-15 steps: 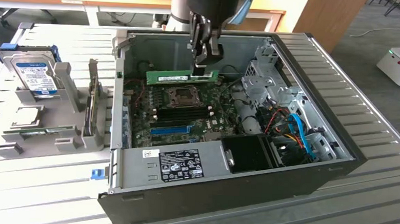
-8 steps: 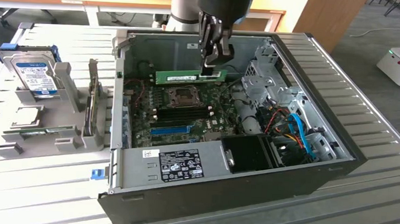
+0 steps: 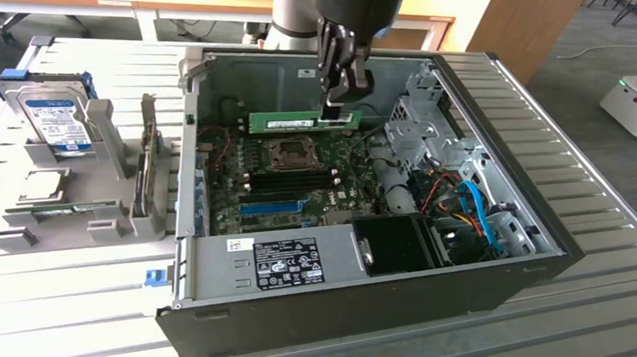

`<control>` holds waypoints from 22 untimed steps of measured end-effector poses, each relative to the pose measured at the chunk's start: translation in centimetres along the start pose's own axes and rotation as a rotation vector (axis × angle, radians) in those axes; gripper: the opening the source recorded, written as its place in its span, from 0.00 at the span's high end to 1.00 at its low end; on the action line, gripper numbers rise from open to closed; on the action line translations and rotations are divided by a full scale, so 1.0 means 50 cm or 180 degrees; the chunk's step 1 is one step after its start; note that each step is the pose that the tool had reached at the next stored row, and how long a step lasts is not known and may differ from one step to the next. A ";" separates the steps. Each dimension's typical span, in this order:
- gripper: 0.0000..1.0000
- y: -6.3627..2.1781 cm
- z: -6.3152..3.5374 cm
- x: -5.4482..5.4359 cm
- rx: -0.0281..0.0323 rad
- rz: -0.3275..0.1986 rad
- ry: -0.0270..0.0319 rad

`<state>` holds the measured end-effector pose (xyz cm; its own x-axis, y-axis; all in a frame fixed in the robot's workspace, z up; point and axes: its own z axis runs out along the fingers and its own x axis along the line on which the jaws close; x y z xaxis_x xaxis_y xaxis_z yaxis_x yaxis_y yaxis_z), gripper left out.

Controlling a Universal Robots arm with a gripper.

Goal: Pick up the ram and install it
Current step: 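Pick up the ram and move it above insertion slot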

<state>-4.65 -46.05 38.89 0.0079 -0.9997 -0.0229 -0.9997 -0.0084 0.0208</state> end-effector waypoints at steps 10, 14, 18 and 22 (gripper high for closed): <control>0.88 0.000 0.002 -0.029 0.0001 0.0000 0.0000; 0.88 0.000 0.003 -0.045 0.0001 0.0001 0.0000; 0.88 -0.001 0.005 -0.061 0.0002 0.0001 0.0000; 0.88 -0.001 0.006 -0.073 0.0003 0.0002 0.0000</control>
<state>-4.65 -42.37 38.70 0.0072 -0.9997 -0.0229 -0.9998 -0.0076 0.0199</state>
